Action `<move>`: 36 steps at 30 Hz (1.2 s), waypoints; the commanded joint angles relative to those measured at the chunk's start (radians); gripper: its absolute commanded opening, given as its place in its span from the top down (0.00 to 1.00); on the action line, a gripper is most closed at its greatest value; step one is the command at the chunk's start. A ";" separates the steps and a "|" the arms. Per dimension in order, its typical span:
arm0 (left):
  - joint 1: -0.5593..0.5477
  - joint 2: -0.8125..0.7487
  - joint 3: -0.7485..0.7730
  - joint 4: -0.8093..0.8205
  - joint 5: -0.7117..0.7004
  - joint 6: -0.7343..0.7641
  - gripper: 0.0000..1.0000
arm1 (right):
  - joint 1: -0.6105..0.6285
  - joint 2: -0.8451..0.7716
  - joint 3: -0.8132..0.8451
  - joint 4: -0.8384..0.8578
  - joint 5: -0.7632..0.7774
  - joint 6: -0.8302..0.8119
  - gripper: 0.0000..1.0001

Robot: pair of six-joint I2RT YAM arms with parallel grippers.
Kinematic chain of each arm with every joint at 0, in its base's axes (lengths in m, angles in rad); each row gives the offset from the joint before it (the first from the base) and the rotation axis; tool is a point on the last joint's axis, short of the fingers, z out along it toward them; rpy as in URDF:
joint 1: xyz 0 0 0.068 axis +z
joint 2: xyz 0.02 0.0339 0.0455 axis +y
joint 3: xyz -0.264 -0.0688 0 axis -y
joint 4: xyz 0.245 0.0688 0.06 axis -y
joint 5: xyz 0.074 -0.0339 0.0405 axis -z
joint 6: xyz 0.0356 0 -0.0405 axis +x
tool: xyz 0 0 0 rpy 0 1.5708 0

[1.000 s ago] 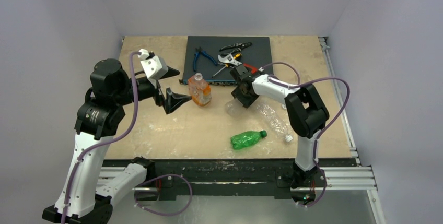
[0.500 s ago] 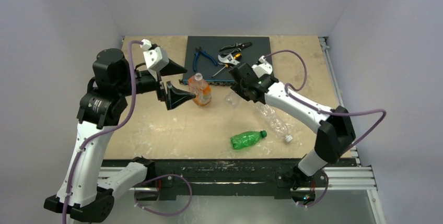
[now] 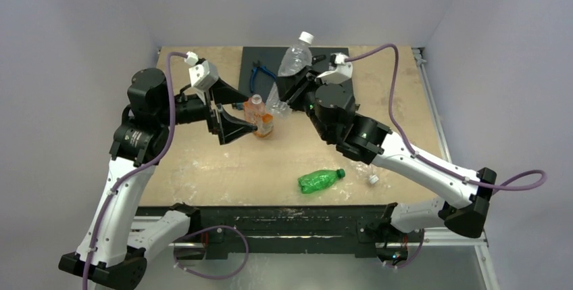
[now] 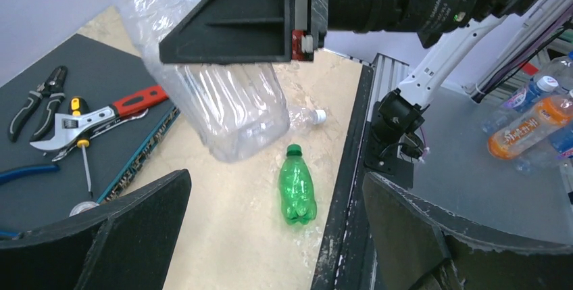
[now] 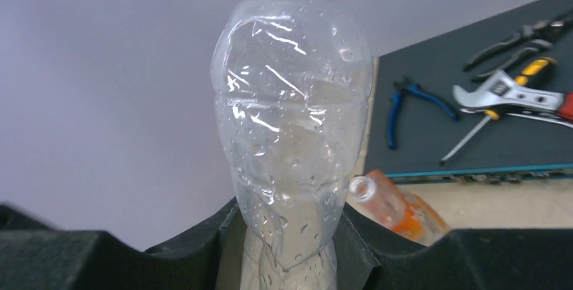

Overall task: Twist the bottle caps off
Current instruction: Unscrew the bottle cap from the plastic bottle.

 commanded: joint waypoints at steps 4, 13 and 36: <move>0.001 0.041 0.046 0.099 0.079 -0.134 0.00 | 0.083 -0.007 -0.011 0.481 -0.256 -0.385 0.53; 0.001 0.001 -0.025 0.272 0.104 -0.337 0.00 | 0.122 -0.012 -0.008 0.568 -0.414 -0.456 0.55; 0.001 -0.013 -0.032 0.366 0.210 -0.450 0.58 | 0.162 0.080 0.082 0.629 -0.482 -0.505 0.31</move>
